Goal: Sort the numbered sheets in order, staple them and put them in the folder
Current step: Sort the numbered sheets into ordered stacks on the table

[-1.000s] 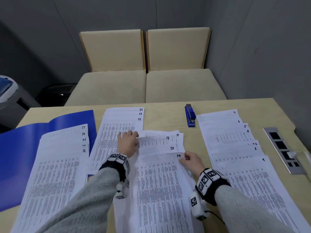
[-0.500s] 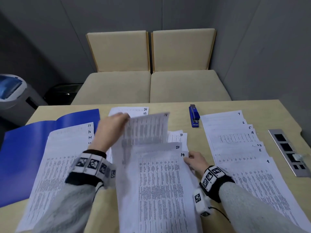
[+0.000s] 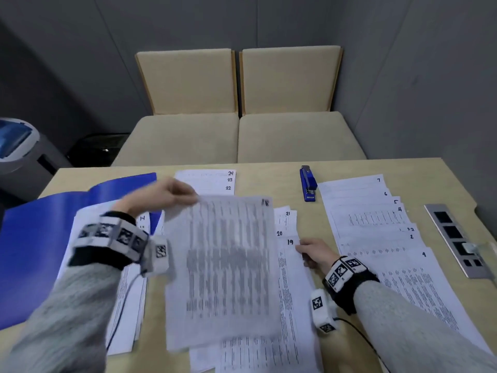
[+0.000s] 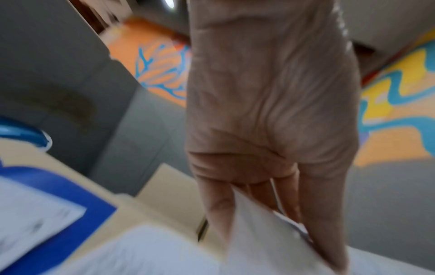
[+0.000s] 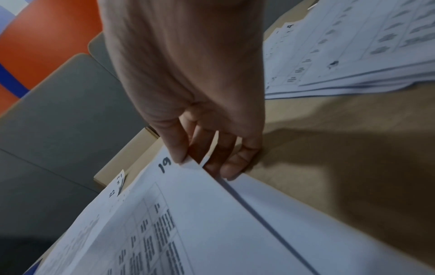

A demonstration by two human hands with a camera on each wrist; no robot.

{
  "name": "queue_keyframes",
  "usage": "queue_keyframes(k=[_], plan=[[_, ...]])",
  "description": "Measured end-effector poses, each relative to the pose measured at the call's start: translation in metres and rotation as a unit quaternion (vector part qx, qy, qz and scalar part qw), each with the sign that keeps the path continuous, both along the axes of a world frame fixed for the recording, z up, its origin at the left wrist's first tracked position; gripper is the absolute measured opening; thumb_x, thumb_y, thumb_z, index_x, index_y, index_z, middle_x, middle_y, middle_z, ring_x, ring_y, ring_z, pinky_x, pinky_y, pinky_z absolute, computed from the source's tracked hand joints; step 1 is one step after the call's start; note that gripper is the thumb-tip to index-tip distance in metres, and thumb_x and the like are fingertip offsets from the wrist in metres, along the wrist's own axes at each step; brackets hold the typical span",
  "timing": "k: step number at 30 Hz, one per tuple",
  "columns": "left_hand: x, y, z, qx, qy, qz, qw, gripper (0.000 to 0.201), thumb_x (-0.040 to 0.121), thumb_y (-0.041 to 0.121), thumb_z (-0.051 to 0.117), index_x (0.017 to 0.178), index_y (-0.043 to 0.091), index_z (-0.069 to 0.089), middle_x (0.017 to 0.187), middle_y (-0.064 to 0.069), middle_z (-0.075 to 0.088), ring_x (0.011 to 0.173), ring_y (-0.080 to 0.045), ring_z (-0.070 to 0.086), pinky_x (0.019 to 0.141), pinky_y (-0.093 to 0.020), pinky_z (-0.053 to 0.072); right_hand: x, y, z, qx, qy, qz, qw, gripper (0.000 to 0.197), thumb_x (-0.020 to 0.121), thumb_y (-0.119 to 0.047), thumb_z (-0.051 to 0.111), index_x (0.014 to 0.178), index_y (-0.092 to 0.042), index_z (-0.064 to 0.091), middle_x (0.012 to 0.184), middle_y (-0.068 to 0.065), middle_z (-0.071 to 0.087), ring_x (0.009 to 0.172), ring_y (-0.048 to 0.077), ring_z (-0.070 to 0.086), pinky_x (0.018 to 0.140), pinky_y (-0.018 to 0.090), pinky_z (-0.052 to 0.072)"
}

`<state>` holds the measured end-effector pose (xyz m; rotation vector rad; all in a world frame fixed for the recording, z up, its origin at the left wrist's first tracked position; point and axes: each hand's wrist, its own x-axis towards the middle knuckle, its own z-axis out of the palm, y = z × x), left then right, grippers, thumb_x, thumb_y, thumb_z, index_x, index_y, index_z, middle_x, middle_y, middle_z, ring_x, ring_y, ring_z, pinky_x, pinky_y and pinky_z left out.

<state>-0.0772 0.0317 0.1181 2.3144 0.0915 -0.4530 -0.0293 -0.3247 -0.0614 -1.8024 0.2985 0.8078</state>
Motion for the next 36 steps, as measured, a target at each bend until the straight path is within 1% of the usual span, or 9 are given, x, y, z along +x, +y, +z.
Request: queue_keyframes(k=[4, 8, 12, 15, 20, 22, 25, 28, 36], plan=[[-0.002, -0.049, -0.087, 0.008, 0.087, -0.047, 0.995, 0.017, 0.091, 0.02, 0.061, 0.081, 0.01, 0.071, 0.062, 0.01, 0.061, 0.058, -0.006, 0.055, 0.062, -0.019, 0.045, 0.0, 0.002, 0.0, -0.014, 0.008, -0.011, 1.0, 0.029, 0.09, -0.001, 0.054, 0.064, -0.013, 0.047, 0.054, 0.002, 0.036, 0.04, 0.011, 0.034, 0.036, 0.016, 0.029], [-0.008, -0.084, -0.143, 0.056, 0.095, -0.059, 0.992, 0.015, 0.089, 0.022, 0.058, 0.078, 0.022, 0.068, 0.077, 0.006, 0.066, 0.067, -0.003, 0.055, 0.061, -0.016, 0.04, -0.001, 0.003, -0.003, -0.01, 0.019, -0.009, 1.0, 0.03, 0.089, -0.005, 0.054, 0.063, -0.016, 0.045, 0.057, 0.003, 0.037, 0.048, 0.016, 0.032, 0.043, 0.024, 0.026], [-0.011, -0.091, -0.164, 0.064, 0.09, -0.019, 0.994, 0.016, 0.09, 0.021, 0.058, 0.088, 0.013, 0.072, 0.072, 0.008, 0.061, 0.063, -0.002, 0.05, 0.057, -0.016, 0.037, -0.005, 0.004, -0.003, 0.02, 0.023, -0.064, 0.997, 0.018, 0.093, -0.018, 0.051, 0.075, -0.015, 0.051, 0.059, 0.001, 0.04, 0.049, 0.013, 0.036, 0.044, 0.022, 0.031], [-0.011, -0.091, -0.171, 0.065, 0.07, 0.016, 0.995, 0.019, 0.091, 0.021, 0.059, 0.095, 0.009, 0.073, 0.08, 0.003, 0.063, 0.072, -0.01, 0.054, 0.066, -0.021, 0.041, -0.01, 0.003, 0.002, 0.021, 0.01, -0.043, 0.999, 0.017, 0.089, -0.031, 0.062, 0.087, -0.014, 0.058, 0.064, -0.002, 0.043, 0.053, 0.011, 0.037, 0.047, 0.021, 0.034], [-0.013, -0.09, -0.176, 0.074, 0.054, 0.038, 0.995, 0.016, 0.089, 0.021, 0.06, 0.094, 0.013, 0.072, 0.087, 0.001, 0.066, 0.082, -0.015, 0.059, 0.075, -0.026, 0.047, -0.016, 0.009, 0.004, -0.058, -0.043, 0.027, 0.997, 0.018, 0.081, -0.006, 0.066, 0.098, -0.01, 0.059, 0.077, 0.007, 0.063, 0.053, 0.016, 0.049, 0.048, 0.026, 0.041], [-0.015, -0.091, -0.177, 0.1, 0.004, 0.066, 0.993, 0.014, 0.088, 0.02, 0.059, 0.096, 0.015, 0.069, 0.092, 0.002, 0.061, 0.087, -0.016, 0.059, 0.08, -0.028, 0.049, -0.017, 0.015, -0.002, -0.094, -0.07, 0.02, 0.993, 0.027, 0.08, -0.003, 0.063, 0.106, 0.002, 0.061, 0.098, 0.017, 0.068, 0.076, 0.029, 0.065, 0.069, 0.039, 0.057], [-0.019, -0.086, -0.185, 0.228, -0.09, 0.09, 0.965, 0.02, 0.093, 0.017, 0.049, 0.112, 0.014, 0.056, 0.112, -0.005, 0.051, 0.1, -0.02, 0.052, 0.085, -0.031, 0.046, -0.018, 0.022, -0.006, -0.147, -0.101, 0.026, 0.984, 0.028, 0.079, -0.003, 0.061, 0.106, 0.007, 0.06, 0.106, 0.019, 0.068, 0.098, 0.035, 0.064, 0.089, 0.045, 0.051], [-0.025, -0.078, -0.192, 0.31, -0.063, 0.06, 0.947, 0.032, 0.091, 0.011, 0.043, 0.123, 0.012, 0.041, 0.126, -0.008, 0.041, 0.111, -0.023, 0.045, 0.094, -0.036, 0.043, -0.02, 0.025, -0.006, -0.158, -0.108, 0.036, 0.981, 0.019, 0.081, -0.004, 0.057, 0.099, 0.001, 0.063, 0.096, 0.013, 0.07, 0.092, 0.03, 0.066, 0.081, 0.038, 0.053], [-0.021, -0.059, -0.185, 0.288, -0.013, 0.013, 0.958, 0.047, 0.09, 0.01, 0.048, 0.134, 0.018, 0.035, 0.132, -0.008, 0.036, 0.122, -0.023, 0.039, 0.104, -0.042, 0.04, -0.021, 0.025, -0.012, -0.18, -0.112, 0.065, 0.975, 0.014, 0.082, -0.005, 0.055, 0.093, 0.0, 0.062, 0.092, 0.014, 0.069, 0.075, 0.022, 0.057, 0.063, 0.026, 0.041]])
